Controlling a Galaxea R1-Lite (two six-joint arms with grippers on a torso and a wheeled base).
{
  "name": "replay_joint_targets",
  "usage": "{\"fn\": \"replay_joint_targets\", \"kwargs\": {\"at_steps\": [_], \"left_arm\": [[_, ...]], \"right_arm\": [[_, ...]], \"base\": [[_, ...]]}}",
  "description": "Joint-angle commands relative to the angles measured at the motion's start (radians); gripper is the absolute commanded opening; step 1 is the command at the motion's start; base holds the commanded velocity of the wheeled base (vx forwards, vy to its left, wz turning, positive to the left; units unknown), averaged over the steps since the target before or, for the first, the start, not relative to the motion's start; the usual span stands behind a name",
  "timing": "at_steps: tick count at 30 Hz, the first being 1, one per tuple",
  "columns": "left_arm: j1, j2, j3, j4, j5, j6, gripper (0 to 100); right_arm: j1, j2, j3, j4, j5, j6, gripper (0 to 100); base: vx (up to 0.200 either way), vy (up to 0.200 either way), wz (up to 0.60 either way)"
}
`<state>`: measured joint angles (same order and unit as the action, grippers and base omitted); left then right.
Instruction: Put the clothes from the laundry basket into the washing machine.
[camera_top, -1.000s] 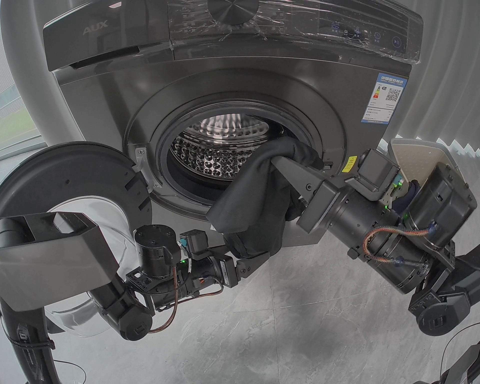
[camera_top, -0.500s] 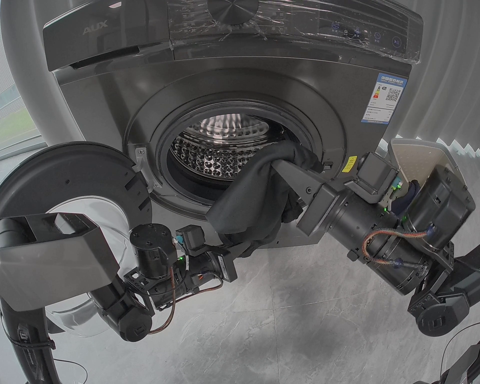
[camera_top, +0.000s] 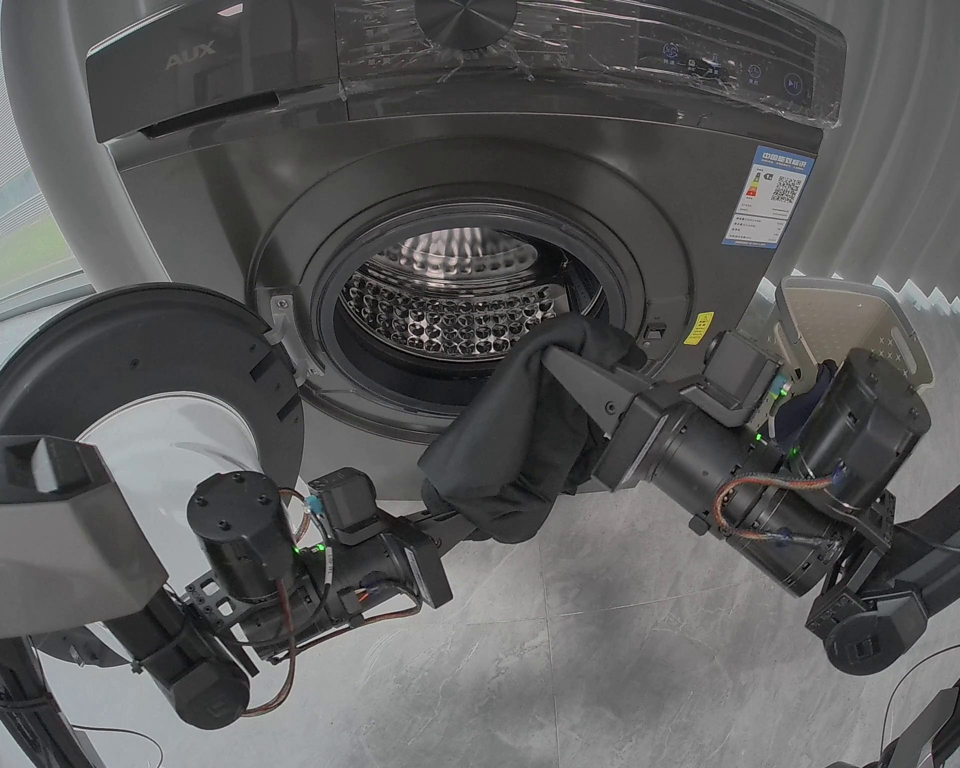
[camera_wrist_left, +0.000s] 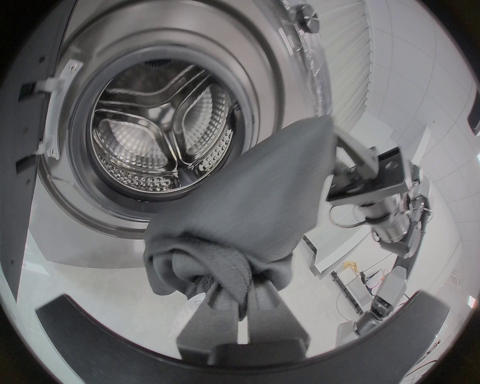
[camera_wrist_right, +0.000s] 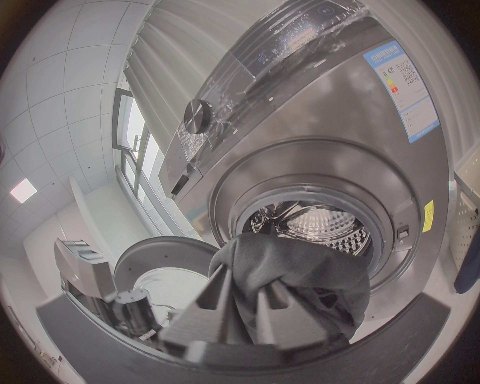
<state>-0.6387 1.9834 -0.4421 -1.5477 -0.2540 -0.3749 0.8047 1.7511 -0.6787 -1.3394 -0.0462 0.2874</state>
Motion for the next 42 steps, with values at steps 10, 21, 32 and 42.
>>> {"fn": "replay_joint_targets", "kwargs": {"at_steps": [10, 21, 32, 42], "left_arm": [[-0.029, -0.170, 0.054, -0.003, 0.002, 0.001, 0], [-0.032, -0.166, 0.037, -0.003, 0.033, 0.002, 0], [-0.022, -0.153, -0.059, -0.002, 0.136, 0.002, 0], [-0.024, -0.155, -0.087, 0.000, 0.139, 0.002, 0]], "right_arm": [[-0.005, 0.053, 0.054, -0.003, 0.000, -0.008, 100], [-0.039, 0.056, 0.100, -0.004, 0.000, -0.050, 100], [-0.024, 0.065, 0.191, -0.041, 0.006, -0.077, 100], [-0.010, 0.177, 0.100, -0.061, 0.014, -0.103, 100]], "base": [[0.000, 0.000, 0.00], [0.000, 0.000, 0.00], [0.000, 0.000, 0.00], [0.000, 0.000, 0.00]]}}
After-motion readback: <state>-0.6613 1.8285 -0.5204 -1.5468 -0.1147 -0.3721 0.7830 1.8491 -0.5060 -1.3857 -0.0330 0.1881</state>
